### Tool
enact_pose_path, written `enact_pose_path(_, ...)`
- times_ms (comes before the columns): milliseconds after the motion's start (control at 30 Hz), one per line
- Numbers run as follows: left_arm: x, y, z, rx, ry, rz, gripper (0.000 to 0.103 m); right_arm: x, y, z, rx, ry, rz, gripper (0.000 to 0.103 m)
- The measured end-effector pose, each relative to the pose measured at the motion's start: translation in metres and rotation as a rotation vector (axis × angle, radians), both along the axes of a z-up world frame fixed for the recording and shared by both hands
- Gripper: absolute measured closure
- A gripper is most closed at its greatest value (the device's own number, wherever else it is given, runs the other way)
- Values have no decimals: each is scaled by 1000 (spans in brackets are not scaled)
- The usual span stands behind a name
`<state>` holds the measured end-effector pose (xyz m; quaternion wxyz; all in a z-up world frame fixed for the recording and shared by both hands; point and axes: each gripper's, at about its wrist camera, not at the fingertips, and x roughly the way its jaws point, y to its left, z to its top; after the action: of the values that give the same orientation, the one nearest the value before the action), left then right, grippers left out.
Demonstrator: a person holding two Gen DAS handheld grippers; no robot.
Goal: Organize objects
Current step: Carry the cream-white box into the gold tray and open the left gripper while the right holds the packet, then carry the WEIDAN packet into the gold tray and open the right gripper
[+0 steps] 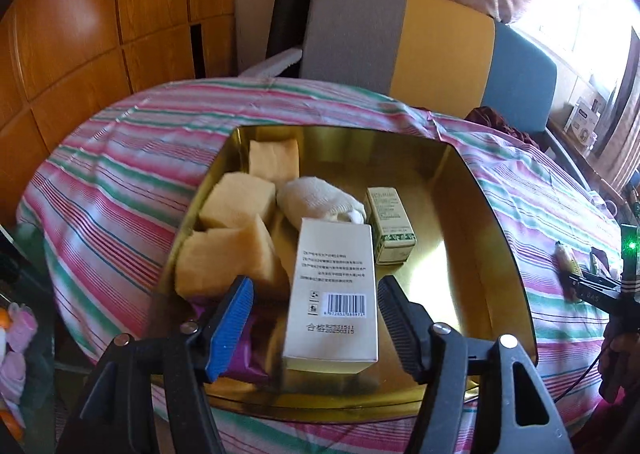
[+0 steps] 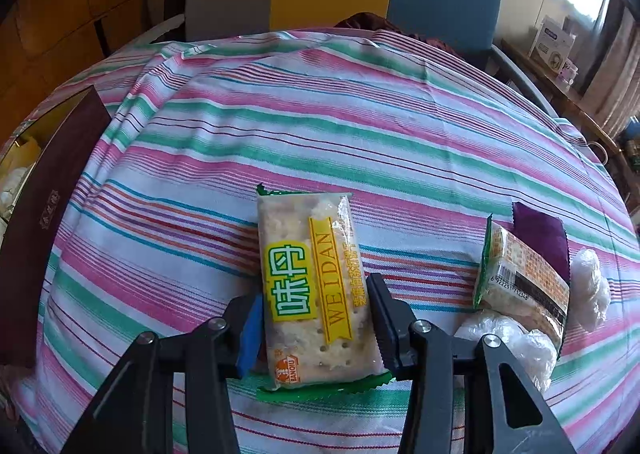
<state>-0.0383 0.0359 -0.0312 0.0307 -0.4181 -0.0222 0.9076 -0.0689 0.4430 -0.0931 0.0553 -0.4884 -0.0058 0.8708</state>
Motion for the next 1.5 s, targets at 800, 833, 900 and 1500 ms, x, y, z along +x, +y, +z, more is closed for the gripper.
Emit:
enact_pose_path(800, 20, -7, 18, -3, 55, 5, 37, 24, -42, 11, -169, -26, -32, 56)
enact_pose_path(833, 21, -8, 18, -3, 57, 8, 37, 23, -47, 14, -183, -21, -26, 56)
enact_pose_path(900, 21, -9, 18, -5, 57, 12, 37, 20, -60, 24, -204, -7, -1, 56)
enact_pose_path(1500, 26, -37, 9, 15, 55, 68, 37, -34, -237, 85, -204, 59, 353, 56)
